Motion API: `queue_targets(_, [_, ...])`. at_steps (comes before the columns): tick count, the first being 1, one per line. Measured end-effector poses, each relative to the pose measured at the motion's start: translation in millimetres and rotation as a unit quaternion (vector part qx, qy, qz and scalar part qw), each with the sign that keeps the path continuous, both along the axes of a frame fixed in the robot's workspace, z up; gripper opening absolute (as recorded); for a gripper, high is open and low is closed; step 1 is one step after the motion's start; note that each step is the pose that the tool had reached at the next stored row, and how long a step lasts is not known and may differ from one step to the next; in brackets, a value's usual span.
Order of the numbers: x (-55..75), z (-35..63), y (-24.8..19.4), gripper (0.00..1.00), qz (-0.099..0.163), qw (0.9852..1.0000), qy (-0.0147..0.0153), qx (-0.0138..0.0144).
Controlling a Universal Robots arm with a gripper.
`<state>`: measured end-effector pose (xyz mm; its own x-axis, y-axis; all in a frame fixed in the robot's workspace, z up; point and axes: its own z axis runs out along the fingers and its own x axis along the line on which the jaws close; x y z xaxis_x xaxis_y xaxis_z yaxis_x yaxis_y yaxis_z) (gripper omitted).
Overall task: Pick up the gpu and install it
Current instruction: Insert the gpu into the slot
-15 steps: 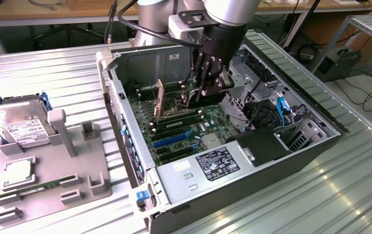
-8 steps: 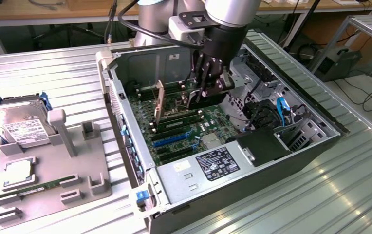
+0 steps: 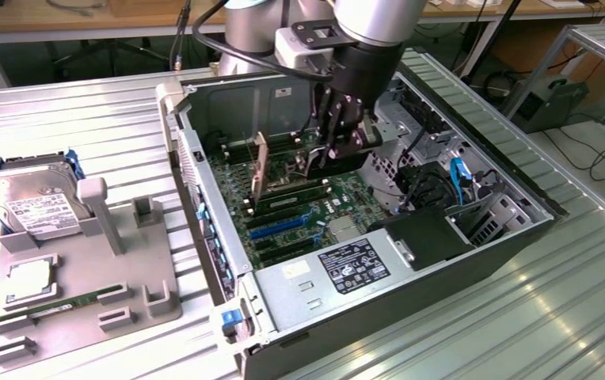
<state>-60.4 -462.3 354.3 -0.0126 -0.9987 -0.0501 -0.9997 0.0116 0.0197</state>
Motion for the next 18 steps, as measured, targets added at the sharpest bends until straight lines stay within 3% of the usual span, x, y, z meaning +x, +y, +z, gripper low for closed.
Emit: queue_targets(18, [-0.6, -3.6, -5.2, 0.26, 0.0, 1.0, 0.0, -0.0001])
